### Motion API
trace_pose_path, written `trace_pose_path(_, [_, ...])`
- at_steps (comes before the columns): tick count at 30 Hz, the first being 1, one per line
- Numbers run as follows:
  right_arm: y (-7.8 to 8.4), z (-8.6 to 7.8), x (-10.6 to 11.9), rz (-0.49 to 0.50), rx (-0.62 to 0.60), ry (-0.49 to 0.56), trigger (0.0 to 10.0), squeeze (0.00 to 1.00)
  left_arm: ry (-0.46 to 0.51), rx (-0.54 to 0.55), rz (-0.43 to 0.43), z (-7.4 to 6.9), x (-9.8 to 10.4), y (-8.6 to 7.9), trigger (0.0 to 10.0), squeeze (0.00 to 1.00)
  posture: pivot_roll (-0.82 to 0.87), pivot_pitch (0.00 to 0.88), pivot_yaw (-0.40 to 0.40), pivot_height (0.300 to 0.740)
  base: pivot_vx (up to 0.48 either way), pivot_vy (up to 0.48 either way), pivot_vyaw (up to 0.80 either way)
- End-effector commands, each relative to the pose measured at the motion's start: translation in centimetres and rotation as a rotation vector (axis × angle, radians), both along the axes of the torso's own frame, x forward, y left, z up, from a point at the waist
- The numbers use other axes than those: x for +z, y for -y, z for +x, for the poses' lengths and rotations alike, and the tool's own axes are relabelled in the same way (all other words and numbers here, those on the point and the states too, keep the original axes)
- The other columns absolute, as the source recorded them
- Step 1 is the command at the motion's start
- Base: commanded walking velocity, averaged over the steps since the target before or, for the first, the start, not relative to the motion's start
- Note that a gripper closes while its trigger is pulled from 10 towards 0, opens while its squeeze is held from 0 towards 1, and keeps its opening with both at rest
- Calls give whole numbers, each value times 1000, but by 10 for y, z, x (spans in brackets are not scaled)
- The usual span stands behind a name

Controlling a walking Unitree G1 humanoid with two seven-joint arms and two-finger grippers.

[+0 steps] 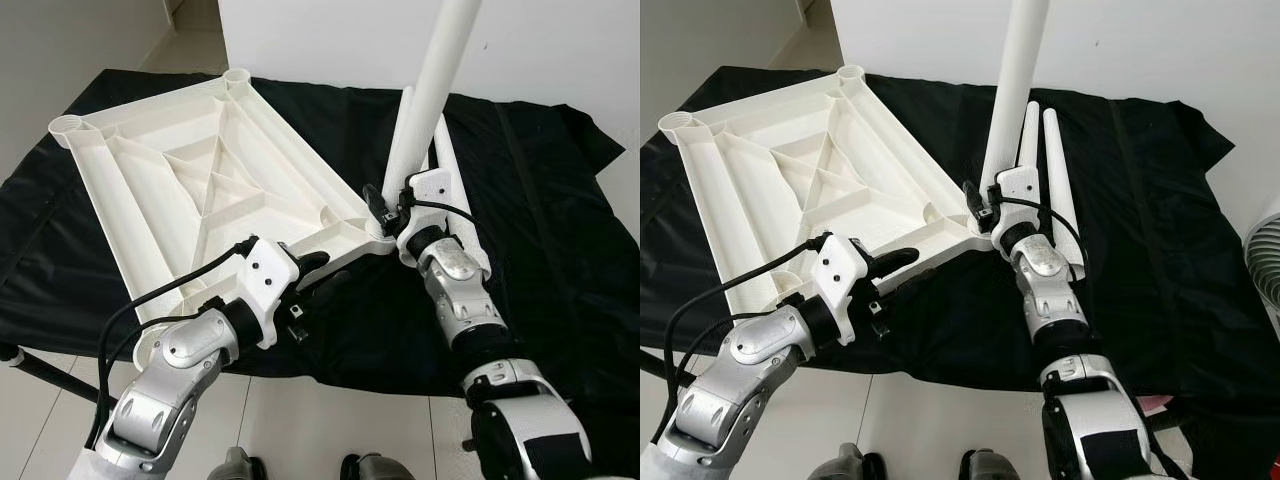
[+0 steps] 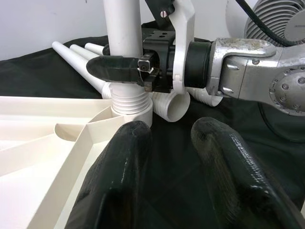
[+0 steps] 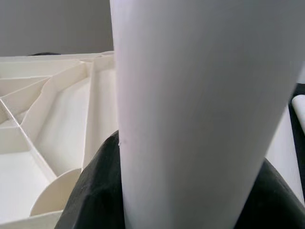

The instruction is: Building children table

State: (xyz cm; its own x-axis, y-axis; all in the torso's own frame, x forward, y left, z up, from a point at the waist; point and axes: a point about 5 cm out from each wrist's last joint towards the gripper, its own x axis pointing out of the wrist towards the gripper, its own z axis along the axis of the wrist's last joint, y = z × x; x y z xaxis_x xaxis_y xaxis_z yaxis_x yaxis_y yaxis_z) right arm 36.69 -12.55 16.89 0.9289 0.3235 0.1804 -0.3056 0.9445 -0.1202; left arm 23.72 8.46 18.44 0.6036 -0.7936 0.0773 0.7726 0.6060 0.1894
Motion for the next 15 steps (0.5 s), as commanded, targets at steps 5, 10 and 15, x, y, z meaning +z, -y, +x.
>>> trace_pose_path(5, [-7, -10, -38, 22, -174, -160, 10000, 0, -8, -5, 9, -2, -4, 2, 10000, 0, -38, 115, 12, 740, 0, 0, 0])
trace_pose_path(10, [-14, -12, -38, 35, -289, -155, 10000, 0, -10, -13, 7, -2, -4, 3, 10000, 0, -40, 117, 15, 740, 0, 0, 0])
trace_pose_path(15, [-24, -16, -32, 58, -396, -131, 10000, 0, -10, -24, 5, -3, -4, 6, 10000, 0, -42, 120, 12, 740, 0, 0, 0])
